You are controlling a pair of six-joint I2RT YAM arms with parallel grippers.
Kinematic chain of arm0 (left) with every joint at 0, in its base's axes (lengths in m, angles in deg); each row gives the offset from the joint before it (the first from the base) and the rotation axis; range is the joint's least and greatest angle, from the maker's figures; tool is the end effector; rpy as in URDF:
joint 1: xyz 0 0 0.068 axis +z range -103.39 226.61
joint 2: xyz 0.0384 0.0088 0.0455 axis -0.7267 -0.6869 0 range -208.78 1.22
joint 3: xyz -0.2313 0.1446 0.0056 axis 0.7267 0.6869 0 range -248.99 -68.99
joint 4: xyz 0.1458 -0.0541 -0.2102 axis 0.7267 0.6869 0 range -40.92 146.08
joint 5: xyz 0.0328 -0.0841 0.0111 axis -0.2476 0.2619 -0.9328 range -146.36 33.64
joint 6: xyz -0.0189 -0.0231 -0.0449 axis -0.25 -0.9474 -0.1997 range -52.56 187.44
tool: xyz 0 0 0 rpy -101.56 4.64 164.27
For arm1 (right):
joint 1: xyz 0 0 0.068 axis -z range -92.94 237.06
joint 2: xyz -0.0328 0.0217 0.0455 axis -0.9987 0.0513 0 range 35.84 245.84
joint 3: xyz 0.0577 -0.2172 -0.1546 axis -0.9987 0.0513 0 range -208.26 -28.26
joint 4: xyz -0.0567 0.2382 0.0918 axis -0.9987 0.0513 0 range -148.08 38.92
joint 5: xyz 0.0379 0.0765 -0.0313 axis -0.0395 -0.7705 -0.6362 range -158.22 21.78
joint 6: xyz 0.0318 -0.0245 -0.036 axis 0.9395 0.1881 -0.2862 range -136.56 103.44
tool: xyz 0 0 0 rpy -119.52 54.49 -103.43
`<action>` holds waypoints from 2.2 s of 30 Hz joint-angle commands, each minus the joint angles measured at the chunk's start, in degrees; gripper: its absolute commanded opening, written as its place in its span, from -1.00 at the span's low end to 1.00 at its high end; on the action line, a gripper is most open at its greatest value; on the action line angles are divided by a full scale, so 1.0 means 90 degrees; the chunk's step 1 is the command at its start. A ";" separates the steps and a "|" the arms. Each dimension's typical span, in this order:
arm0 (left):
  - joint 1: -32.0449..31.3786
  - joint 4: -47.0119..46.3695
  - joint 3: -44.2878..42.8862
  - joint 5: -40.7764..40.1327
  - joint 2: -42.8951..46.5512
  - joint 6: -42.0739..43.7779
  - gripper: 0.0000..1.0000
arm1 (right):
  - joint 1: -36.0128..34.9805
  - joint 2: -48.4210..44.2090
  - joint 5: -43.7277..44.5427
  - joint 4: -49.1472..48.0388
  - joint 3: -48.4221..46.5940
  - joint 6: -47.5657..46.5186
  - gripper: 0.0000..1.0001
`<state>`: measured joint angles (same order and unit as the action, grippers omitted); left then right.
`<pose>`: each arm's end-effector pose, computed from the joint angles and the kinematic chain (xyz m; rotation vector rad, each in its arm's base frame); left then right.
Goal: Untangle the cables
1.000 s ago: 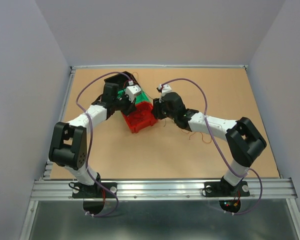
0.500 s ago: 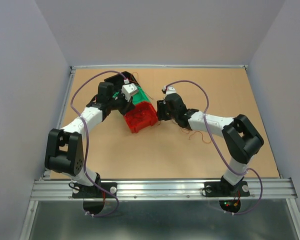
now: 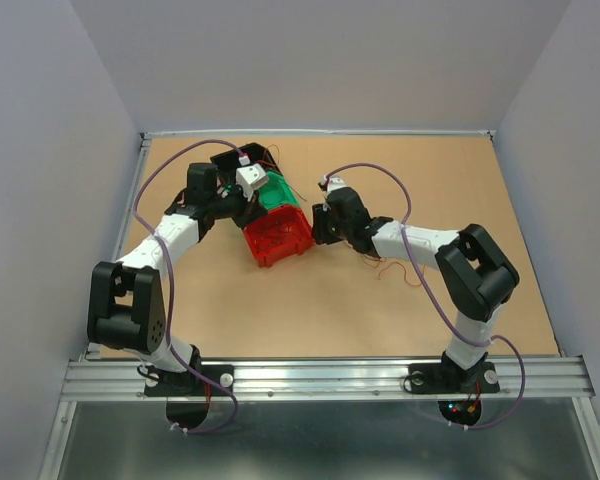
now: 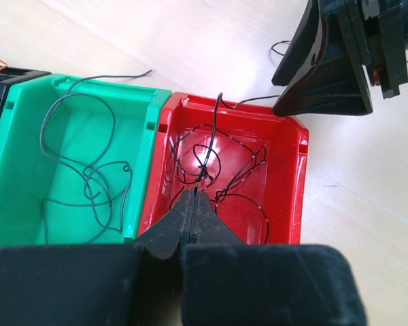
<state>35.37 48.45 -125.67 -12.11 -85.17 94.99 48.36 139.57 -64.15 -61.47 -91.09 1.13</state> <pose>0.3217 -0.0892 0.2594 1.0718 1.6602 -0.6130 0.3090 0.2444 0.1882 -0.3735 2.2320 0.4561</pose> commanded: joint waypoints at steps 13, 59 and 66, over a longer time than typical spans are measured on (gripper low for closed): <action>0.0068 -0.0126 0.0087 0.0464 0.0351 0.0015 -1.00 | -0.0026 -0.0070 -0.0033 -0.0208 -0.0256 -0.0315 -0.85; 0.0175 0.0216 0.0107 0.0894 0.0575 0.0435 -1.00 | -0.0290 -0.0813 -0.1467 -0.1429 0.0009 -0.1214 -0.99; 0.0166 0.0157 0.0146 0.0699 0.0634 0.0425 -1.00 | -0.0554 0.0339 -0.1781 -0.0902 -0.0868 -0.1165 -0.99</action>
<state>36.61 51.47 -124.82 -5.42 -82.18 98.68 44.58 137.42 -76.87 -71.22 -92.49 -8.88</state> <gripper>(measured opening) 0.017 0.012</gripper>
